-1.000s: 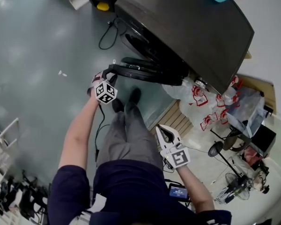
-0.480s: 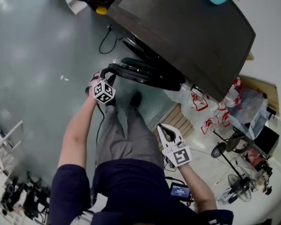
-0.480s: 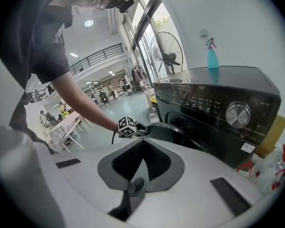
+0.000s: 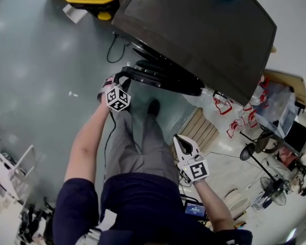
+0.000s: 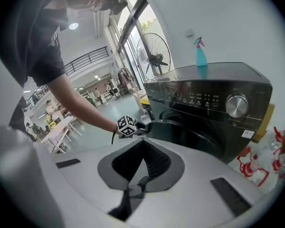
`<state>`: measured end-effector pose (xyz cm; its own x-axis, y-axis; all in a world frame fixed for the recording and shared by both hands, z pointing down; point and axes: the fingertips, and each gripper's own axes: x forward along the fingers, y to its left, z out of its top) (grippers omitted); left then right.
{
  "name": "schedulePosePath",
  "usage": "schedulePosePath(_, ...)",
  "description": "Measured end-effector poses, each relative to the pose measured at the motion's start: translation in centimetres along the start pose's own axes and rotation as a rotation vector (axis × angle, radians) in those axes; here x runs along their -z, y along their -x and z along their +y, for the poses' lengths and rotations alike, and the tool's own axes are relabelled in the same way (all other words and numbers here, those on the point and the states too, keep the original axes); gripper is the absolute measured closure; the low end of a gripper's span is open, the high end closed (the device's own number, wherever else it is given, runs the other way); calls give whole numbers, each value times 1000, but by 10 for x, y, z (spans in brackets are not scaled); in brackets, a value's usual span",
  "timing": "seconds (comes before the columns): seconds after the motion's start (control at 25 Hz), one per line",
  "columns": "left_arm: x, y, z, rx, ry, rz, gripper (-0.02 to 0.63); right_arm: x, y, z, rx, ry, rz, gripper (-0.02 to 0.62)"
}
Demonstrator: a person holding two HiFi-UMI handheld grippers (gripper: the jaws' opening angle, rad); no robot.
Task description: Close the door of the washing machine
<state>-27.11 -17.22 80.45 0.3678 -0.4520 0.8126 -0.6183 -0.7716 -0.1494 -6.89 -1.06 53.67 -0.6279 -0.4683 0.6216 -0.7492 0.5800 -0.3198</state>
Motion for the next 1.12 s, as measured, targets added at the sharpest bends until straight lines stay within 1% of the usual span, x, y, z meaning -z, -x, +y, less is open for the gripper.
schedulePosePath(0.12,-4,-3,7,14,-25,-9,465,-3,-7,12,13,-14,3,575)
schedulePosePath(0.28,-10,-7,14,26,-47,-22,465,-12,-13,20,30,-10,-30,575)
schedulePosePath(0.72,-26,-16,28,45,-98,-65,465,-24,-36,17,80,18,-59,575)
schedulePosePath(1.12,-37,-28,41,58,-122,-90,465,-43,-70,9,86,17,-89,575)
